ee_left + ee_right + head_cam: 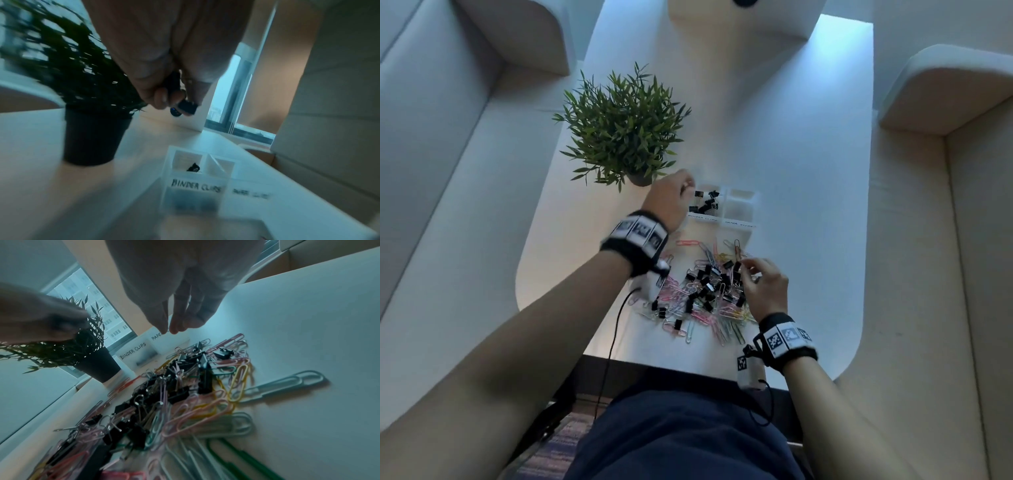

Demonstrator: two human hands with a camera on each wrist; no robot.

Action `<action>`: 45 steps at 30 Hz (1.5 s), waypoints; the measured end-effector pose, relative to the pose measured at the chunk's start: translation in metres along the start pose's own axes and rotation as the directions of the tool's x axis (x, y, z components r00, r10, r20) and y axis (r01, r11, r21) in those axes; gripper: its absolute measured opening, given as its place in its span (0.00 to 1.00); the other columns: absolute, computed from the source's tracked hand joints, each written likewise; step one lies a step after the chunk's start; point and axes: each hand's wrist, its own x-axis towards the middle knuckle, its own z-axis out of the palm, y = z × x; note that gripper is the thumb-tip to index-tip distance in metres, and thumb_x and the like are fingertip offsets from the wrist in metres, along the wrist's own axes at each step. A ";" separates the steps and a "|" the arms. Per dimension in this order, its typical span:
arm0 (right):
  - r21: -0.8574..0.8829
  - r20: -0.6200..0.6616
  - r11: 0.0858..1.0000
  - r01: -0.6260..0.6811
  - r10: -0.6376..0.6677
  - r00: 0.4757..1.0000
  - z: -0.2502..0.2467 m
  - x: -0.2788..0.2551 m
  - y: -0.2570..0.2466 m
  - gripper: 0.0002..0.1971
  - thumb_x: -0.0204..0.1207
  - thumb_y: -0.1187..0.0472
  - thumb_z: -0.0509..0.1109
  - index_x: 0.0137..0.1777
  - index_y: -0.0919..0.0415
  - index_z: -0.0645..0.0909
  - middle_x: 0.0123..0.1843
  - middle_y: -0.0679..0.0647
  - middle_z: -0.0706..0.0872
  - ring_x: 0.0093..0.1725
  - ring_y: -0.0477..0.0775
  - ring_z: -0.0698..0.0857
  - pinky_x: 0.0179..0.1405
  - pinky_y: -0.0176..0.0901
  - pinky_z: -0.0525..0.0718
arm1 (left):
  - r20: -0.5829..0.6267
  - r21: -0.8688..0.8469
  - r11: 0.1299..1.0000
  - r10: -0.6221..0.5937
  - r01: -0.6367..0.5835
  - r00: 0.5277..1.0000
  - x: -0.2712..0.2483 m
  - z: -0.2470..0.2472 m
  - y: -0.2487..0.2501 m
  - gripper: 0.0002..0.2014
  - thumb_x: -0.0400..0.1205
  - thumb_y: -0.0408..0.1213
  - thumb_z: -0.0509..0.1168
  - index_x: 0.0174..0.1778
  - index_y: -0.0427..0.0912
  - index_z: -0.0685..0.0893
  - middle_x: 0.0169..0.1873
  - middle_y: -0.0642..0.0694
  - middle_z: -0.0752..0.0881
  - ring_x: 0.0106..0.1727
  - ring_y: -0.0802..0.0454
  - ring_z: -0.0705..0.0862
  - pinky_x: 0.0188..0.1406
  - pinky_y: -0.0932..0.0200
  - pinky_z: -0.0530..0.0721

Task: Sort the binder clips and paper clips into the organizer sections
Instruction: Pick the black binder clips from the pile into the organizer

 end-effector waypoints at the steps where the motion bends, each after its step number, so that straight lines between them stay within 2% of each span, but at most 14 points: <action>1: -0.003 0.005 1.000 0.009 -0.009 1.000 0.001 -0.001 0.000 0.06 0.71 0.70 0.73 0.46 0.61 0.87 0.42 0.54 0.89 0.38 0.45 0.82 0.42 0.35 0.82 | 0.066 0.054 0.999 0.000 -0.004 0.998 0.016 0.006 0.004 0.07 0.81 0.32 0.59 0.50 0.37 0.81 0.45 0.38 0.86 0.46 0.42 0.83 0.42 0.55 0.80; 5: -0.003 0.049 0.998 0.056 -0.056 0.997 0.006 -0.004 -0.006 0.06 0.71 0.68 0.73 0.47 0.61 0.87 0.45 0.55 0.88 0.41 0.47 0.83 0.44 0.38 0.83 | 0.381 0.286 0.956 -0.055 -0.061 0.923 0.043 0.026 0.005 0.14 0.79 0.38 0.63 0.61 0.43 0.80 0.57 0.38 0.86 0.57 0.38 0.82 0.57 0.50 0.80; 7: -0.028 0.122 0.996 0.085 -0.080 0.989 0.011 -0.005 -0.009 0.07 0.72 0.65 0.74 0.49 0.59 0.87 0.48 0.55 0.87 0.45 0.50 0.84 0.47 0.42 0.84 | 0.449 0.348 0.928 -0.041 -0.133 0.892 0.043 0.029 0.001 0.18 0.79 0.42 0.65 0.65 0.46 0.77 0.60 0.40 0.85 0.59 0.39 0.82 0.58 0.48 0.81; 12: -0.187 0.311 0.968 0.168 -0.104 0.945 0.026 -0.003 -0.017 0.18 0.71 0.67 0.74 0.61 0.58 0.82 0.57 0.59 0.83 0.55 0.57 0.80 0.56 0.47 0.81 | 0.285 0.356 0.895 0.171 -0.269 0.943 0.000 0.033 -0.010 0.17 0.77 0.36 0.66 0.62 0.47 0.79 0.56 0.44 0.83 0.56 0.43 0.79 0.51 0.48 0.83; 16: -0.321 0.370 0.911 0.260 -0.132 0.919 0.035 0.003 -0.021 0.18 0.68 0.73 0.70 0.56 0.57 0.85 0.44 0.60 0.82 0.39 0.61 0.80 0.37 0.51 0.83 | 0.406 0.347 0.906 0.089 -0.244 0.910 -0.062 0.060 -0.027 0.15 0.75 0.34 0.68 0.57 0.48 0.81 0.54 0.48 0.81 0.54 0.48 0.80 0.55 0.51 0.82; 18: -0.342 0.383 0.898 0.275 -0.134 0.914 0.036 0.004 -0.023 0.17 0.67 0.72 0.70 0.54 0.55 0.85 0.42 0.60 0.80 0.38 0.61 0.79 0.35 0.51 0.79 | 0.421 0.316 0.924 0.066 -0.215 0.905 -0.078 0.071 -0.040 0.16 0.72 0.33 0.70 0.56 0.45 0.83 0.51 0.45 0.82 0.53 0.45 0.79 0.55 0.50 0.80; 24: -0.326 0.392 0.920 0.218 -0.079 0.917 0.035 0.011 -0.030 0.09 0.69 0.75 0.68 0.46 0.65 0.86 0.44 0.61 0.82 0.37 0.64 0.83 0.38 0.55 0.85 | 0.343 0.251 0.956 0.060 -0.153 0.938 -0.080 0.078 -0.050 0.13 0.72 0.28 0.69 0.51 0.43 0.86 0.46 0.43 0.86 0.50 0.44 0.81 0.53 0.50 0.81; 28: -0.250 0.376 0.960 0.129 -0.027 0.926 0.033 0.016 -0.027 0.08 0.71 0.74 0.68 0.46 0.65 0.86 0.49 0.59 0.83 0.43 0.60 0.82 0.46 0.50 0.83 | 0.316 0.175 0.980 0.038 -0.097 0.948 -0.078 0.074 -0.057 0.16 0.70 0.28 0.71 0.53 0.44 0.85 0.45 0.43 0.87 0.46 0.47 0.82 0.52 0.49 0.84; 32: -0.146 0.264 0.989 0.014 0.025 0.964 0.030 0.020 -0.020 0.08 0.69 0.76 0.68 0.37 0.65 0.87 0.42 0.58 0.86 0.40 0.57 0.82 0.46 0.51 0.85 | 0.278 0.107 0.993 0.011 -0.043 0.960 -0.082 0.068 -0.062 0.14 0.73 0.31 0.71 0.54 0.42 0.85 0.48 0.41 0.85 0.49 0.45 0.83 0.58 0.47 0.82; 36: -0.093 0.208 0.995 0.027 -0.007 0.978 0.021 0.018 -0.018 0.07 0.69 0.74 0.71 0.41 0.64 0.86 0.39 0.58 0.88 0.38 0.54 0.84 0.44 0.49 0.86 | 0.175 0.015 1.000 0.017 -0.020 0.985 -0.084 0.061 -0.065 0.08 0.74 0.31 0.71 0.49 0.39 0.88 0.55 0.39 0.87 0.47 0.49 0.85 0.63 0.55 0.72; 37: -0.086 0.195 0.995 0.042 -0.025 0.980 0.018 0.017 -0.018 0.07 0.69 0.72 0.72 0.45 0.63 0.86 0.41 0.58 0.88 0.39 0.54 0.84 0.45 0.48 0.86 | 0.139 -0.009 1.000 0.006 -0.005 0.990 -0.085 0.060 -0.065 0.07 0.74 0.32 0.72 0.48 0.39 0.89 0.57 0.40 0.86 0.45 0.52 0.83 0.64 0.56 0.71; 39: -0.119 0.199 0.985 0.122 -0.096 0.975 0.015 0.016 -0.019 0.09 0.69 0.69 0.73 0.48 0.60 0.87 0.42 0.57 0.86 0.40 0.55 0.82 0.44 0.46 0.82 | 0.082 -0.058 0.997 -0.047 0.052 0.995 -0.084 0.058 -0.064 0.08 0.74 0.32 0.72 0.48 0.38 0.89 0.52 0.42 0.88 0.43 0.54 0.80 0.59 0.55 0.80; 42: -0.243 0.324 0.915 0.322 -0.236 0.916 0.017 0.013 -0.026 0.06 0.66 0.68 0.74 0.40 0.58 0.89 0.36 0.55 0.83 0.37 0.56 0.79 0.43 0.49 0.79 | 0.060 -0.110 0.988 -0.100 0.106 0.993 -0.081 0.053 -0.058 0.08 0.74 0.32 0.72 0.48 0.38 0.90 0.44 0.44 0.89 0.38 0.57 0.81 0.42 0.70 0.80; 45: -0.343 0.409 0.839 0.423 -0.272 0.871 0.023 0.010 -0.032 0.05 0.64 0.69 0.75 0.33 0.58 0.88 0.35 0.54 0.84 0.36 0.56 0.80 0.43 0.54 0.82 | 0.104 -0.043 0.997 -0.066 0.071 0.992 -0.078 0.053 -0.062 0.04 0.74 0.33 0.72 0.43 0.40 0.90 0.49 0.43 0.90 0.41 0.53 0.85 0.51 0.57 0.84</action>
